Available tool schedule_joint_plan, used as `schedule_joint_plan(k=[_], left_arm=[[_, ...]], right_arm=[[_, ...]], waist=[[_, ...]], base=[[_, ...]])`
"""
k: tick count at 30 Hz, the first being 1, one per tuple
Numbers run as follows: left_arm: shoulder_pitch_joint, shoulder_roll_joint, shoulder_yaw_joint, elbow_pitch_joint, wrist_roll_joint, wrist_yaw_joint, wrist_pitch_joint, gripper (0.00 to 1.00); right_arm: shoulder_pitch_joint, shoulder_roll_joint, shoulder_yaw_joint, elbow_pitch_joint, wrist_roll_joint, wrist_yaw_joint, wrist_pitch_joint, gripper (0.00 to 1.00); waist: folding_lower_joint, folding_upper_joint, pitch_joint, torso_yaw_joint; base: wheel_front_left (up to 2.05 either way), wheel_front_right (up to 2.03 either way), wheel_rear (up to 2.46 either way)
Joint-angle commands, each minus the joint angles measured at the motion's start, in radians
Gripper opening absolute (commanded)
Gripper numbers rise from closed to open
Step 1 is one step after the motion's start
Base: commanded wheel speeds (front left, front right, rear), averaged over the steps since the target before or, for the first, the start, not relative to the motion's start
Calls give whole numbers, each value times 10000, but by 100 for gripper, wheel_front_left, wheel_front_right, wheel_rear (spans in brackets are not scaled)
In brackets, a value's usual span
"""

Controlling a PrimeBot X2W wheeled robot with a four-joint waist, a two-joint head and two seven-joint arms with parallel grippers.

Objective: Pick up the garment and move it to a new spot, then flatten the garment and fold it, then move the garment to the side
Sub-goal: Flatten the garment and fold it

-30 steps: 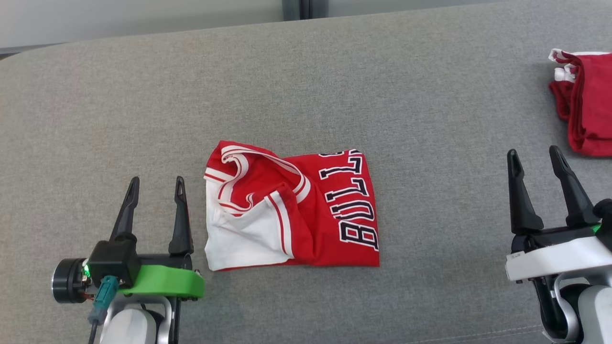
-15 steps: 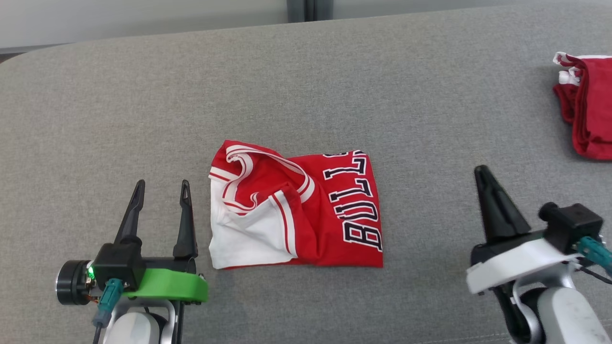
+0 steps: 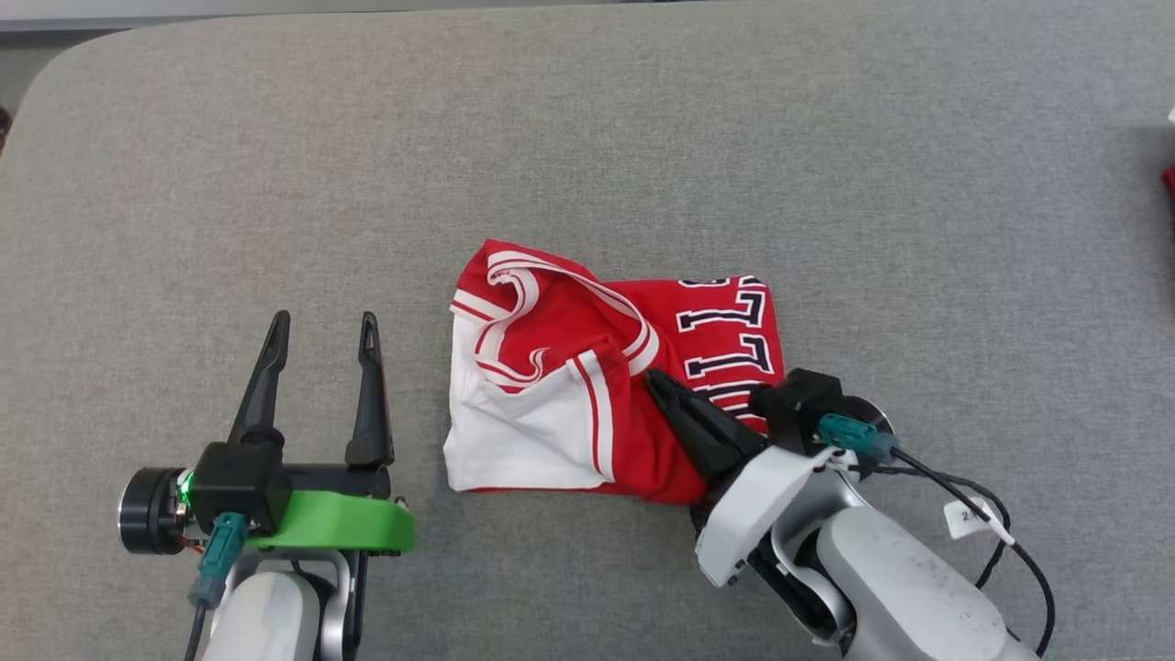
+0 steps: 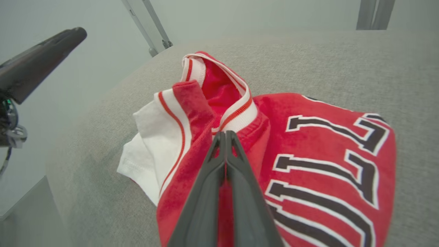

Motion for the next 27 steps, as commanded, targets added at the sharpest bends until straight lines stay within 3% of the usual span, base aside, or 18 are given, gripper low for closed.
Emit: schedule_joint_plan(k=[1, 9, 27], left_arm=[[-198, -11, -1, 36, -34, -14, -45, 100], [-279, -93, 80, 110, -44, 82, -119, 100], [-297, -239, 266, 61, 81, 3, -113, 100]], right_arm=[[-316, -104, 188, 322, 126, -3, -11, 0], [-1164, -195, 1612, 1332, 939, -1, -141, 0], [-1869, -247, 4390, 1188, 2384, -3, 347, 0]], waist=[[0, 0, 159, 196], [0, 0, 255, 335], [0, 0, 354, 320]], base=[[0, 0, 0], [0, 0, 0], [0, 0, 0]])
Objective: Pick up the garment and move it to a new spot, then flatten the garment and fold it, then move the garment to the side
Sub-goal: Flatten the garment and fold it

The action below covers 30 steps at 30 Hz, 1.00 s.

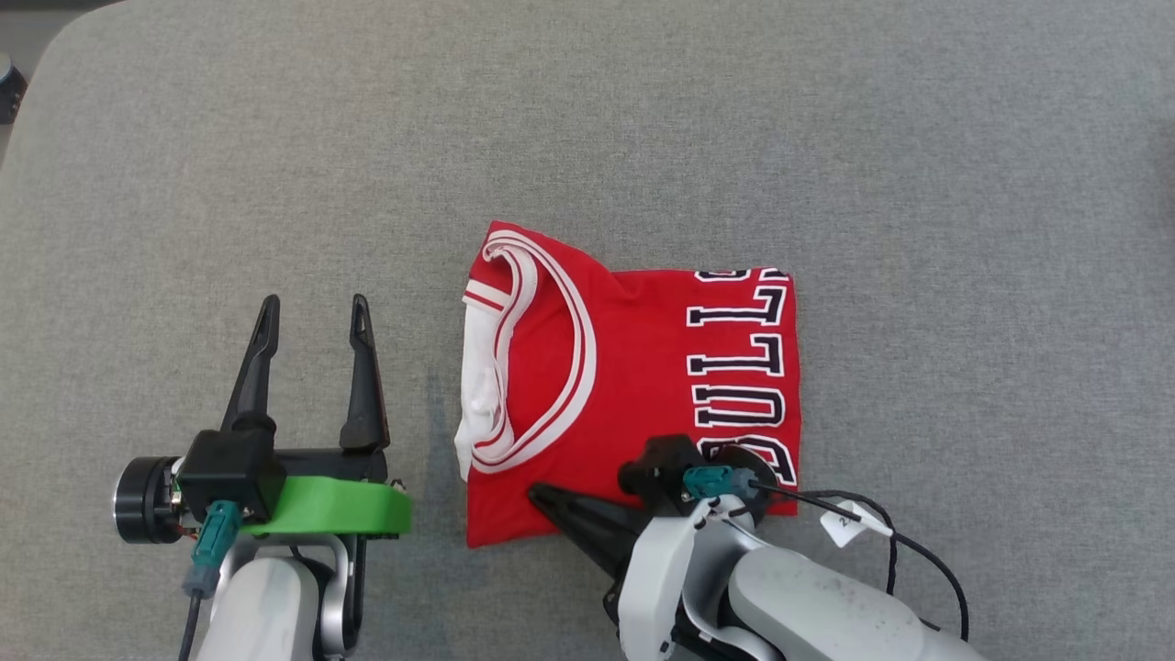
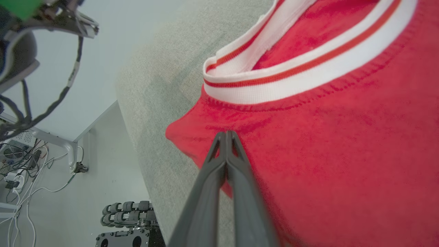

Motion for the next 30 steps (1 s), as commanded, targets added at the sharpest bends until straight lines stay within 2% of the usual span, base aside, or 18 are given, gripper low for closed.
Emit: schedule_joint_plan(k=[1, 5, 6, 7, 8, 13, 16, 20, 25, 30], left_arm=[[-17, -32, 82, -4, 46, -14, -25, 100], [200, -23, 194, 2, 70, 24, -26, 100], [246, -5, 222, 6, 76, 19, -24, 100], [278, 14, 247, -1, 72, 16, -26, 100], [325, 44, 276, -4, 73, 9, -26, 100], [491, 128, 355, 43, 66, -27, -25, 100], [583, 202, 389, 60, 57, -56, -25, 100], [734, 249, 428, 113, -25, -94, -25, 100], [994, 318, 396, 242, -74, -157, -25, 100], [1320, 396, 384, 373, -153, -196, -25, 100]], right_arm=[[-237, -105, -11, -246, 40, -3, -251, 0], [-74, -442, -734, -1117, -330, -1, -1101, 0], [80, -541, -1121, -1415, -454, -3, -1303, 34], [199, -629, -1479, -1634, -583, -3, -1421, 79], [364, -749, -1978, -1901, -757, -3, -1516, 100], [1433, -886, -4668, -2867, -1684, -3, -1686, 100], [2256, -758, -6460, -3434, -2303, -3, -1635, 100], [3283, -586, -8338, -4105, -2964, -3, -1416, 100], [4373, -367, -9786, -4787, -3563, -3, -1051, 100], [5151, -215, -10193, -5184, -3786, -3, -783, 100]], waist=[[0, 0, -36, -19], [0, 0, -217, -163], [0, 0, -277, -216], [0, 0, -334, -271], [0, 0, -395, -335], [0, 0, -687, -589], [0, 0, -896, -725], [0, 0, -1173, -908], [0, 0, -1495, -1095], [0, 0, -1862, -1276]], base=[[0, 0, 0], [0, 0, 0], [0, 0, 0], [0, 0, 0], [0, 0, 0], [0, 0, 0], [0, 0, 0], [0, 0, 0], [0, 0, 0], [0, 0, 0]])
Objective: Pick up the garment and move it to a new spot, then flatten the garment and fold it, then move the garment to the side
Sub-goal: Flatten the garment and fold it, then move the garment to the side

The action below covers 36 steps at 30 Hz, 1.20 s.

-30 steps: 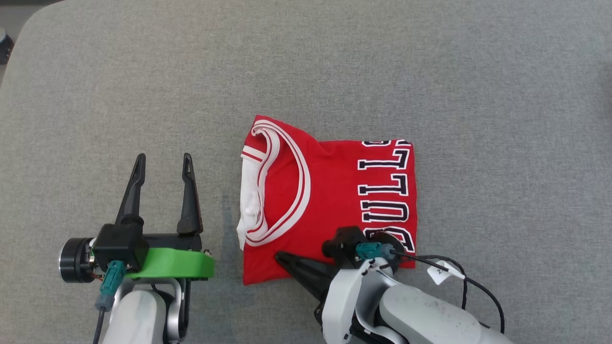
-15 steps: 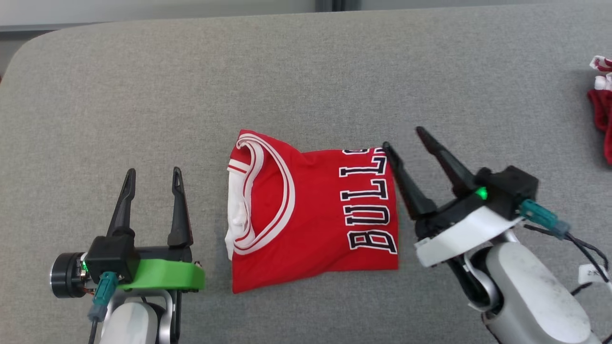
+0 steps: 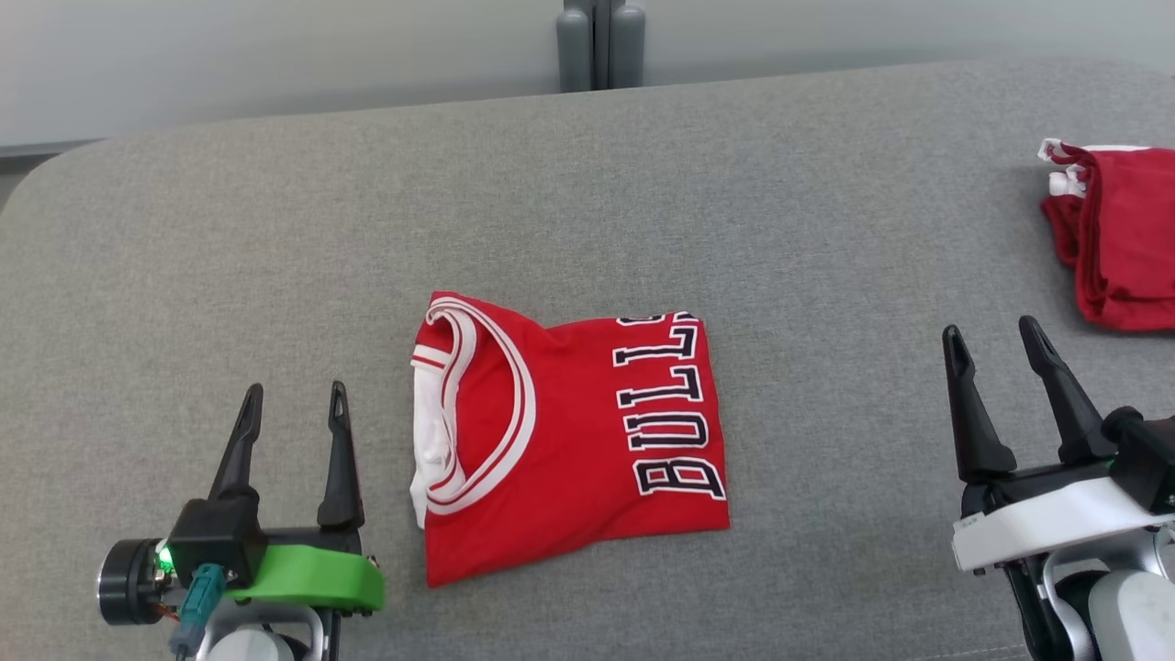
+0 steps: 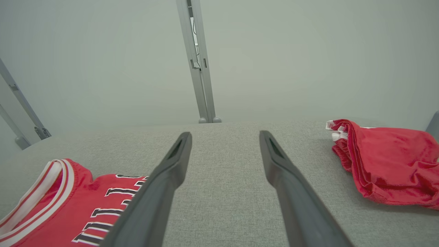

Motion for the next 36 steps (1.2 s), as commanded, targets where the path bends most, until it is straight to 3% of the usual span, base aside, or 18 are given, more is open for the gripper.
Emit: schedule_joint_plan(k=[1, 13, 36], left_arm=[[226, 73, 26, 28, -85, -29, -24, 100], [960, 224, -90, 145, -239, -116, 43, 100], [744, 292, -220, 199, -412, -16, 44, 100]], right_arm=[[222, 59, -13, -106, -84, -3, 61, 100], [1196, 291, 124, -574, -202, -3, 472, 100], [1280, 265, 96, -786, -275, -3, 720, 100]], waist=[[0, -1, -281, -179], [0, -1, -989, -246], [0, -1, -883, -57]], base=[[0, 0, 0], [0, 0, 0], [0, 0, 0]])
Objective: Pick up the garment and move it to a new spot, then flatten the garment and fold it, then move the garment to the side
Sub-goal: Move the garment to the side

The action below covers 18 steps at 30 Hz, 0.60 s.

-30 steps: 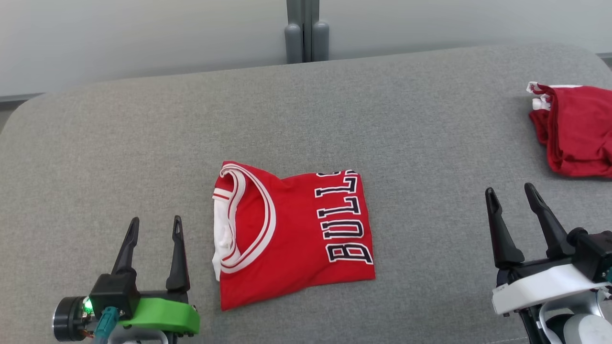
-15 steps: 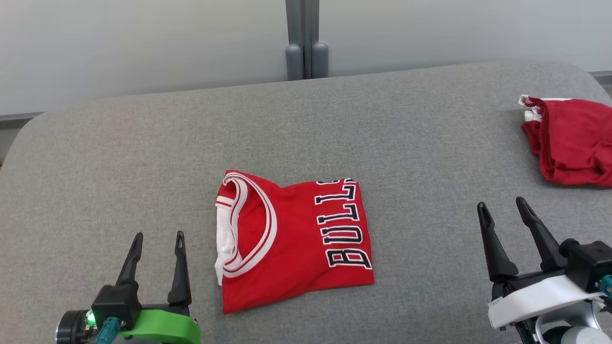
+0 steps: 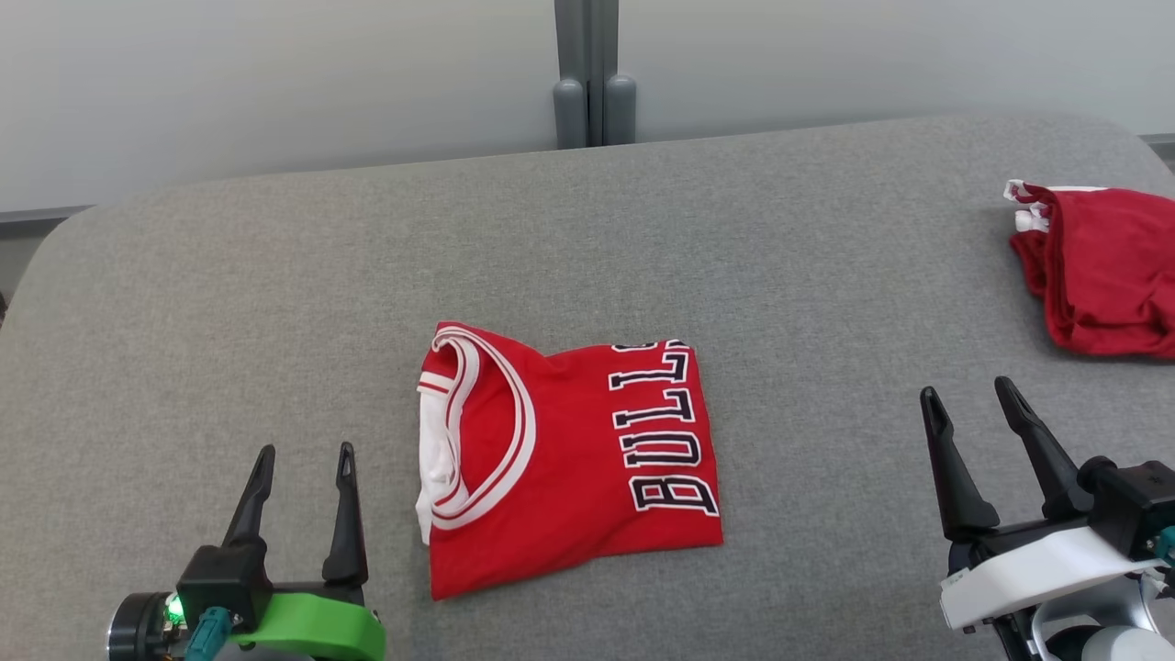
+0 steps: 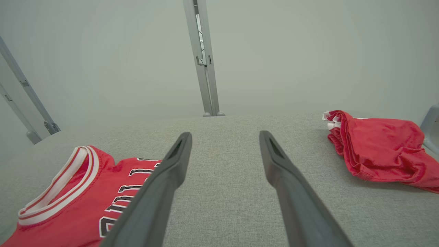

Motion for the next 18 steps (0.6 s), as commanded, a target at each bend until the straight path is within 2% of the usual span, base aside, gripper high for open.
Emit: schedule_joint_plan(k=[1, 8, 13, 18], left_arm=[[-219, 52, -34, -39, 23, -7, -28, 100], [-973, -126, -98, -263, 176, -40, -89, 100], [-1669, -413, -84, -437, 281, -141, -81, 100], [-2068, -650, 16, -572, 419, -254, -86, 100]], right_arm=[[64, -52, -38, -44, -47, -3, 23, 100], [-559, -259, 159, 564, 120, -3, 189, 100], [-1385, -424, 998, 1741, 374, -3, 183, 100], [-2312, -188, 1941, 3258, 714, -1, 63, 100]], waist=[[1, 0, 113, 115], [1, 0, 1051, 775], [1, 0, 1872, 1381], [1, 0, 2354, 1778]], base=[[0, 0, 0], [0, 0, 0], [0, 0, 0], [0, 0, 0]])
